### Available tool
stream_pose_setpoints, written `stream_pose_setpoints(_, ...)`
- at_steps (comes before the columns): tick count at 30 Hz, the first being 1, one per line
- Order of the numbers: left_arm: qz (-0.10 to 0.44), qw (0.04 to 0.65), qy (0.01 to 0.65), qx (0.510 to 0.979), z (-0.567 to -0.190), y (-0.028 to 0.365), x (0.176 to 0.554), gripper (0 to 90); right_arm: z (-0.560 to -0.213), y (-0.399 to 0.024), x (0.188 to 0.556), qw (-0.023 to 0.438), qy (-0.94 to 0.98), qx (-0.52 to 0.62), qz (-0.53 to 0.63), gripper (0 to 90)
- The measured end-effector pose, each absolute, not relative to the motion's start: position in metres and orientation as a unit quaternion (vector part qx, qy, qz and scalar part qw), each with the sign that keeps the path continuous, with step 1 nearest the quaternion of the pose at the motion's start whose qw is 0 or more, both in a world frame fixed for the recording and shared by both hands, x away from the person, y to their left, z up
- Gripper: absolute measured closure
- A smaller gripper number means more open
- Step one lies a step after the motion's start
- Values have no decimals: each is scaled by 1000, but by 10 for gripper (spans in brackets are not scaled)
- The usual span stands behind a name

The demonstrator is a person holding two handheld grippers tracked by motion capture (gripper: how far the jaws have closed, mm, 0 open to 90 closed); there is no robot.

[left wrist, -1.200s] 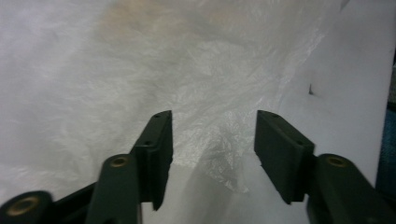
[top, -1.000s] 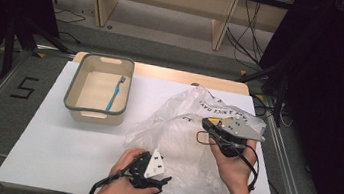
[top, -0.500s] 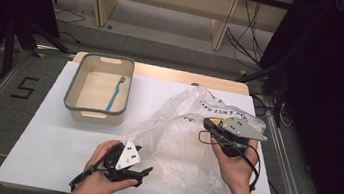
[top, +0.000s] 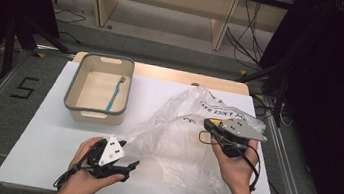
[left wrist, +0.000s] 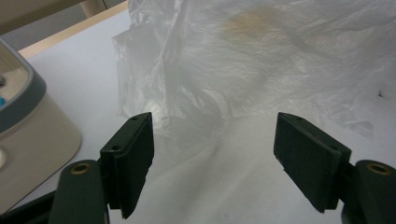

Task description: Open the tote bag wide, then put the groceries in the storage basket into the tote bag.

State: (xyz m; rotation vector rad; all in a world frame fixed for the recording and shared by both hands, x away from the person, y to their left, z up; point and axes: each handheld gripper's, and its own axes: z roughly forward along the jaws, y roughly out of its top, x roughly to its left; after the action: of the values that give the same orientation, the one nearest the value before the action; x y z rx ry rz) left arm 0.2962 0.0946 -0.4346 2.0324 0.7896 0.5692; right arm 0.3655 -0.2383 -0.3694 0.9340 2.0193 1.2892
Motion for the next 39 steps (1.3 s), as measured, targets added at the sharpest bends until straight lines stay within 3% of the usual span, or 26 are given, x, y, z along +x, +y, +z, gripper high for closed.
stream_pose_setpoints(39, 245, 434, 348, 794, -424, 114, 303, 283, -370, -243, 363, 279, 753, 349, 483, 900)
